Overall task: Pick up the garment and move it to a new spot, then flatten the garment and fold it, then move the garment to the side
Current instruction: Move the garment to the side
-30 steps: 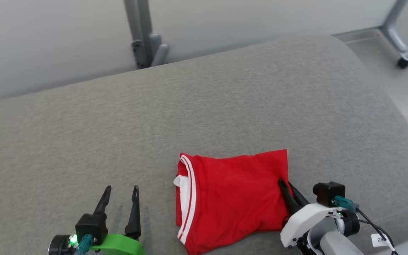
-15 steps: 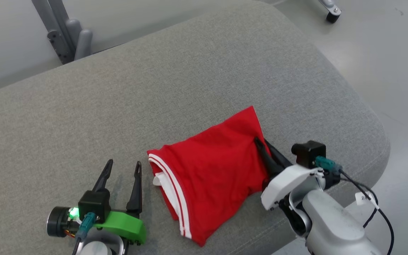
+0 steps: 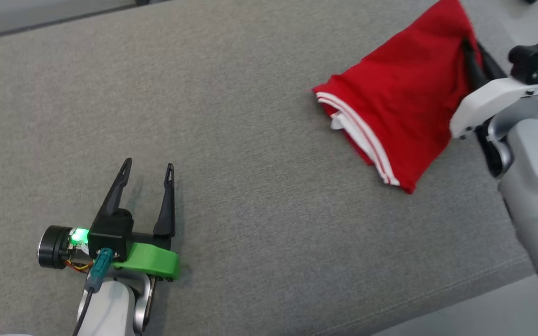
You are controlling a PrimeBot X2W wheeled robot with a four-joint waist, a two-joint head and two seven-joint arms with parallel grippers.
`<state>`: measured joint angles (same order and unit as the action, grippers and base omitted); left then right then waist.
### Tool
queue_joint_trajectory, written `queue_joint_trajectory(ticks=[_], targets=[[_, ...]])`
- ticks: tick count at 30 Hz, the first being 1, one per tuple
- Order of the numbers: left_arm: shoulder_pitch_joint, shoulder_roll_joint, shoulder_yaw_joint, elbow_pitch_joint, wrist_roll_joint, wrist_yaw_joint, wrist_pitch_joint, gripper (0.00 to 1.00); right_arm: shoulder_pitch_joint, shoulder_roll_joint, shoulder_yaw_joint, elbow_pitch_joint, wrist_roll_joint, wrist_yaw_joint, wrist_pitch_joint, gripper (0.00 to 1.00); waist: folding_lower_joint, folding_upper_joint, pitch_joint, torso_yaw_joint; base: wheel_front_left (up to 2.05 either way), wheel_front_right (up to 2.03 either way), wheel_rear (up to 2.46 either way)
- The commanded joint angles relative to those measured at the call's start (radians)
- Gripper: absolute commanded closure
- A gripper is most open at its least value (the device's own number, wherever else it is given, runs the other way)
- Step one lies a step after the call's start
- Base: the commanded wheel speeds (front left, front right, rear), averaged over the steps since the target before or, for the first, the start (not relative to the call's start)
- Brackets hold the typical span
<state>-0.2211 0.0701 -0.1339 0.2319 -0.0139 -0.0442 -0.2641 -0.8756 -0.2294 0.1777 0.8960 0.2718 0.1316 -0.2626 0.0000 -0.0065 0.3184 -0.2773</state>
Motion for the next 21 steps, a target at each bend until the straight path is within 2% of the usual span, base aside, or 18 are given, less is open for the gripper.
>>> queue_joint_trajectory(ticks=[1, 5, 11, 14, 15, 16, 17, 21], targets=[[-0.029, 0.005, 0.003, -0.011, 0.008, 0.006, 0.0, 0.0, -0.04, -0.04, -0.042, 0.036, -0.036, -0.002, -0.003, 1.0, 0.0, 0.0065, 0.202, 0.198, 0.0, 0.0, 0.0], [-0.031, 0.011, 0.002, -0.029, 0.014, 0.016, 0.0, 0.0, -0.096, -0.124, -0.201, 0.128, -0.11, -0.002, -0.003, 1.0, 0.0, 0.0065, 0.232, 0.222, 0.0, 0.0, 0.0], [-0.028, 0.019, 0.002, -0.041, 0.015, 0.024, 0.0, 0.0, -0.076, -0.23, -0.436, 0.183, -0.247, -0.002, -0.003, 1.0, 0.0, 0.0065, 0.236, 0.228, 0.0, 0.0, 0.0], [-0.025, 0.028, 0.007, -0.036, 0.013, 0.027, 0.001, 0.0, -0.065, -0.247, -0.522, 0.167, -0.326, -0.002, -0.003, 0.97, 0.0, 0.0065, 0.228, 0.223, 0.0, 0.0, 0.0], [-0.023, 0.03, 0.008, -0.033, 0.013, 0.029, 0.001, 0.0, -0.062, -0.246, -0.554, 0.152, -0.345, -0.002, -0.003, 0.65, 0.0, 0.0065, 0.226, 0.22, 0.0, 0.0, 0.0], [-0.022, 0.032, 0.008, -0.031, 0.013, 0.03, 0.001, 0.0, -0.057, -0.245, -0.589, 0.131, -0.37, -0.002, -0.003, 0.08, 0.0, 0.0065, 0.222, 0.218, 0.0, 0.0, 0.0], [-0.021, 0.033, 0.008, -0.028, 0.013, 0.031, 0.001, 0.0, -0.045, -0.238, -0.611, 0.118, -0.405, -0.002, -0.003, 0.0, 0.0, 0.0065, 0.217, 0.216, 0.0, 0.0, 0.0], [-0.015, 0.028, 0.001, -0.019, 0.004, 0.031, 0.001, 0.0, -0.022, -0.195, -0.698, 0.031, -0.471, -0.002, -0.003, 0.0, 0.0, 0.0065, 0.177, 0.214, 0.0, 0.0, 0.0]])
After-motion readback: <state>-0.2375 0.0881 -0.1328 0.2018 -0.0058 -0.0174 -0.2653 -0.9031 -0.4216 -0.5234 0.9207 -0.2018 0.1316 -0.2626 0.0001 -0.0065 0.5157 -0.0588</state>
